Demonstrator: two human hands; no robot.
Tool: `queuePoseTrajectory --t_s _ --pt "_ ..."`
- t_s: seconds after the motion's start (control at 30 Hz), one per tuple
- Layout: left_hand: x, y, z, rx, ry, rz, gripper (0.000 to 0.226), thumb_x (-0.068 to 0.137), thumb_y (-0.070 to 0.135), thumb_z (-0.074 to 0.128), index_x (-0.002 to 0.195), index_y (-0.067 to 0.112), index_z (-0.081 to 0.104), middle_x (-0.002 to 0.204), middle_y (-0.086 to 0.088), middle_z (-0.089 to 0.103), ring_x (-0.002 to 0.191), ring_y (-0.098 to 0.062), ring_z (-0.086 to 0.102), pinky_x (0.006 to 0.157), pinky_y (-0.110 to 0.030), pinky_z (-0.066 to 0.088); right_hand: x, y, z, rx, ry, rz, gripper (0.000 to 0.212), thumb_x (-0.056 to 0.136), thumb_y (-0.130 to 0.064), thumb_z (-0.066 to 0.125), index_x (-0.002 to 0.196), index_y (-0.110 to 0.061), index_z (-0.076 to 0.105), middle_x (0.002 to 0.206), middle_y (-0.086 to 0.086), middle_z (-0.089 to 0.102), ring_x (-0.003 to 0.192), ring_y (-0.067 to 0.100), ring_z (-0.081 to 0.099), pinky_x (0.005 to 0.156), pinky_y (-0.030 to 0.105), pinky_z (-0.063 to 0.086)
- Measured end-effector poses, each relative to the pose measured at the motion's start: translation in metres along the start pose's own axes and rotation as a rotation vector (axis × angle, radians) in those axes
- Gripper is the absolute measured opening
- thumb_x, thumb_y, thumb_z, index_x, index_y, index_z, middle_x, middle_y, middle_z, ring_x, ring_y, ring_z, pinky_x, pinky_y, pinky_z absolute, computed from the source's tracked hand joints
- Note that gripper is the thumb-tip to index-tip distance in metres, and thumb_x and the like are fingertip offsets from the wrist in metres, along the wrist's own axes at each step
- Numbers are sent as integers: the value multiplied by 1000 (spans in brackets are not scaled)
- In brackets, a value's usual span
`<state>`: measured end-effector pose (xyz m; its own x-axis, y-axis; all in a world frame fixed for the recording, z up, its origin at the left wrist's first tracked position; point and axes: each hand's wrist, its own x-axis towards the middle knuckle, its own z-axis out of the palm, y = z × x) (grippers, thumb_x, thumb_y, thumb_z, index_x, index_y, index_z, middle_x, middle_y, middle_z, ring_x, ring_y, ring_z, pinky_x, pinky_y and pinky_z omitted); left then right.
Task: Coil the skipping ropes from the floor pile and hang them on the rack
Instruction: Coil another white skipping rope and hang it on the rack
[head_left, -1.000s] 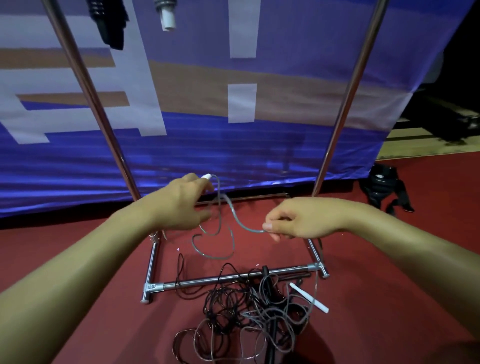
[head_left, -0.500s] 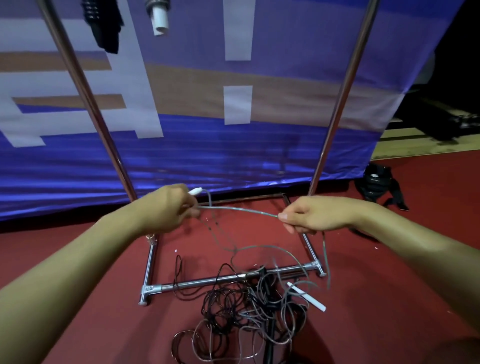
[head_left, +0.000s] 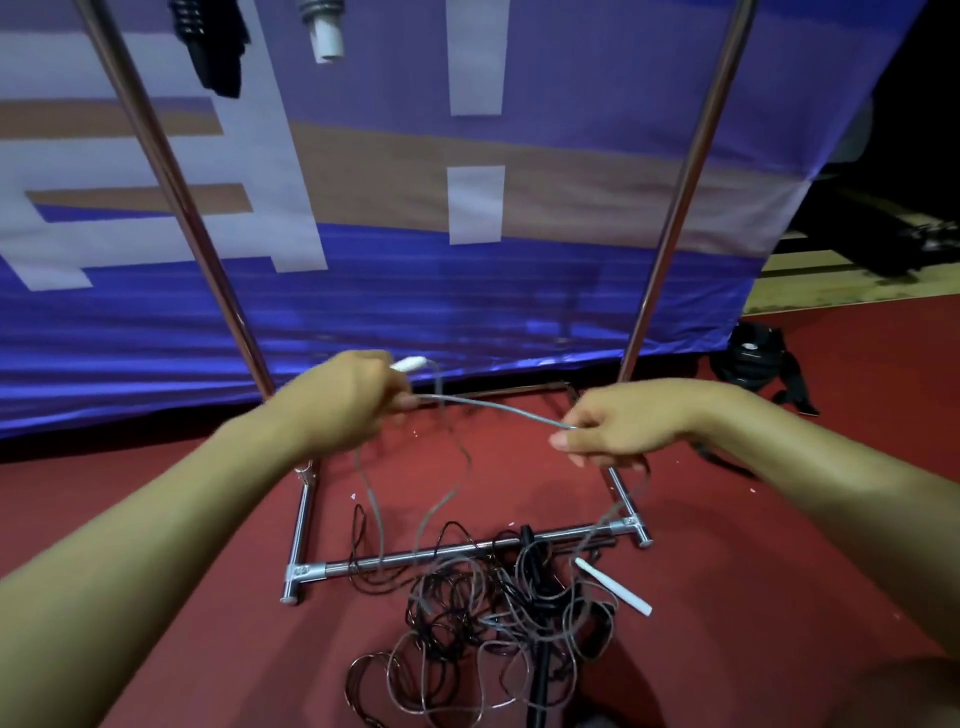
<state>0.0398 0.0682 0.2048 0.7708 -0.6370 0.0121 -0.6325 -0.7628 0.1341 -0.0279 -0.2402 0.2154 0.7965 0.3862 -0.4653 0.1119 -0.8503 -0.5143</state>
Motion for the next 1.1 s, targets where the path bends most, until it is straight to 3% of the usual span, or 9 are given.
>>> queuePoseTrajectory --t_s 0.07,0.2,0.33,0.43,0.6,0.77,0.9,1.0,1.1 --pt "-9 -13 -2 -78 -38 -73 27 99 39 63 110 18 75 96 1 53 104 -29 64 95 -38 47 -3 9 1 59 13 -8 41 108 -43 43 81 -18 58 54 -10 45 50 11 41 56 28 43" --pt "-18 21 -8 -278 -64 17 83 80 77 55 146 26 54 141 2 55 137 -13 49 111 -23 37 -7 -11 1 51 93 -153 40 109 -42 39 82 -22 59 56 -11 44 56 16 38 60 33 41" --pt "-11 66 -3 -307 -12 218 43 95 56 63 130 32 64 111 8 60 101 2 55 89 -14 40 -4 -37 10 -109 138 -268 38 109 -40 42 79 -29 63 62 -10 54 55 3 48 61 18 41" --pt "-7 67 -2 -279 -9 272 16 101 33 63 99 21 74 89 10 53 79 0 52 75 -14 36 0 -38 10 -79 205 -268 40 105 -51 45 76 -31 64 67 -4 61 58 7 52 64 31 47" --pt "-10 3 -10 -48 65 -31 16 98 25 67 97 12 76 88 0 51 95 -33 63 74 -29 33 -10 2 0 15 -95 100 48 108 -49 37 81 -15 58 49 -9 49 46 12 46 56 26 46" --pt "-25 18 -9 -139 -3 -17 88 76 77 57 142 19 56 137 -6 58 126 -30 56 110 -41 42 -18 -10 1 5 -22 -97 41 110 -42 39 83 -18 59 57 -10 46 54 10 42 59 25 43" --pt "-14 80 -5 -242 -36 199 31 98 49 60 117 27 73 92 14 50 85 2 50 78 -9 35 -6 -45 10 -102 177 -283 38 108 -40 44 81 -24 65 61 -14 59 56 3 51 61 17 41" --pt "-11 65 -11 -206 13 161 26 102 32 59 86 18 74 81 8 46 74 -8 51 71 -26 32 -7 -38 5 -9 191 -210 45 105 -51 45 78 -21 64 63 -7 57 56 12 49 61 28 44" --pt "-17 13 -13 -33 68 -63 22 100 27 63 93 10 76 86 -3 50 90 -34 63 73 -30 33 -16 -10 -1 32 12 -1 48 106 -50 42 77 -17 60 54 -9 48 49 11 42 57 29 40"
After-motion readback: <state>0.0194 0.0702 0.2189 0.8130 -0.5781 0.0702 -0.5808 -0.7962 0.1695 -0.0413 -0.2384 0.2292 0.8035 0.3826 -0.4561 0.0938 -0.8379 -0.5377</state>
